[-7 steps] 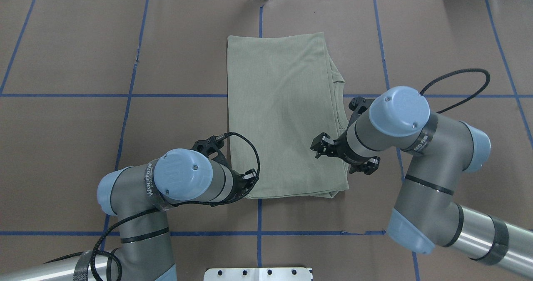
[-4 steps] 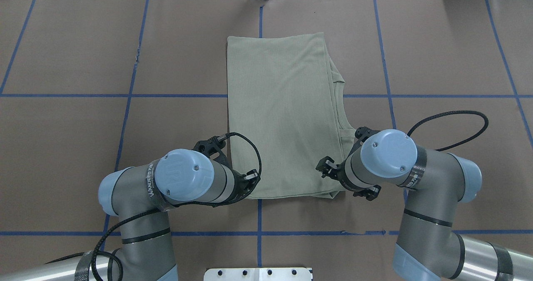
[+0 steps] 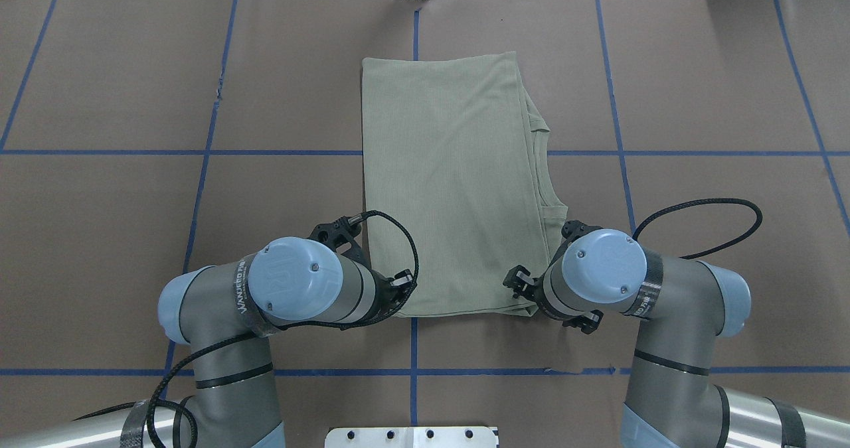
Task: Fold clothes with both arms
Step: 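Grasp the near edge of the shirt with both grippers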
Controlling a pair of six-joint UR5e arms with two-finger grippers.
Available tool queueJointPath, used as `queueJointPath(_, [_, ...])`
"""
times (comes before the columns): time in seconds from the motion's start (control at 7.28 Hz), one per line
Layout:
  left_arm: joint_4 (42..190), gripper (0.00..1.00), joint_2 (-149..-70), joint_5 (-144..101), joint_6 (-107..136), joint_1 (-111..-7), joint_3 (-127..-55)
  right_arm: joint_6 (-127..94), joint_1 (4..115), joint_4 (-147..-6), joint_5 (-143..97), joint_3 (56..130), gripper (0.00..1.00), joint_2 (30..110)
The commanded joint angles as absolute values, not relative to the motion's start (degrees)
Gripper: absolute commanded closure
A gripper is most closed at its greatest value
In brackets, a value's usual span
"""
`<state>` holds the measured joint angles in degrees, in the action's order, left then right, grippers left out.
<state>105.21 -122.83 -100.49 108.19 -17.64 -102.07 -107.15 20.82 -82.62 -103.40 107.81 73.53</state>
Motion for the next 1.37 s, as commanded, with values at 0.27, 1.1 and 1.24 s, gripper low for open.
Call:
queueJointPath(0.27, [105.29, 1.0, -122.52, -100.46, 108.19, -17.58, -102.04, -107.23, 20.74, -82.62, -103.36, 108.19, 0.44, 72.42])
queueJointPath(1.1, [105.29, 1.0, -122.69, -100.2, 108.28, -17.14, -101.87, -107.14, 21.97, -83.23, -103.36, 107.76, 0.44, 71.02])
queueJointPath(1.24, [105.38, 1.0, -122.7, -100.2, 108.28, -17.14, -101.87, -107.14, 21.97, -83.23, -103.36, 107.67, 0.41, 71.02])
